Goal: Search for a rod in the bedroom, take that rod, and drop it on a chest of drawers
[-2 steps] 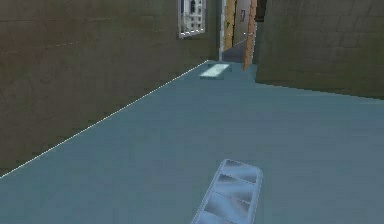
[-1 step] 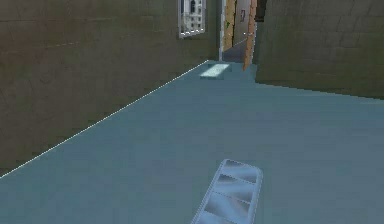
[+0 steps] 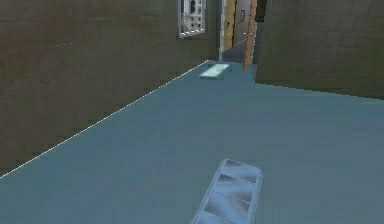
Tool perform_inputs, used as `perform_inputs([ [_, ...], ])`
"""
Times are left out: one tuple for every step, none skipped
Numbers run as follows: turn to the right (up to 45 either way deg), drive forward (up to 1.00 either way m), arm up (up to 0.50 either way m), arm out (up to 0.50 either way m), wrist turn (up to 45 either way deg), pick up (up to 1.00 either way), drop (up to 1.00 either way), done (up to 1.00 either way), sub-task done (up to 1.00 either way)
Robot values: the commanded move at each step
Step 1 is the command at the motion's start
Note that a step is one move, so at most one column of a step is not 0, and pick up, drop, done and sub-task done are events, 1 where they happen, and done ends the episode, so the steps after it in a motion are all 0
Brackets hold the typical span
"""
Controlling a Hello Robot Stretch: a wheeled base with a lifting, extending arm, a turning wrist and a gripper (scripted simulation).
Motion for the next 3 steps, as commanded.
perform_inputs([
  [0.0,0.00,0.24,0.00,0.0,0.00,0.00,0.00,0.00],
  [0.0,0.00,0.00,0.00,-45.0,0.00,0.00,0.00,0.00],
  [0.0,0.00,0.00,0.00,-45.0,0.00,0.00,0.00,0.00],
])
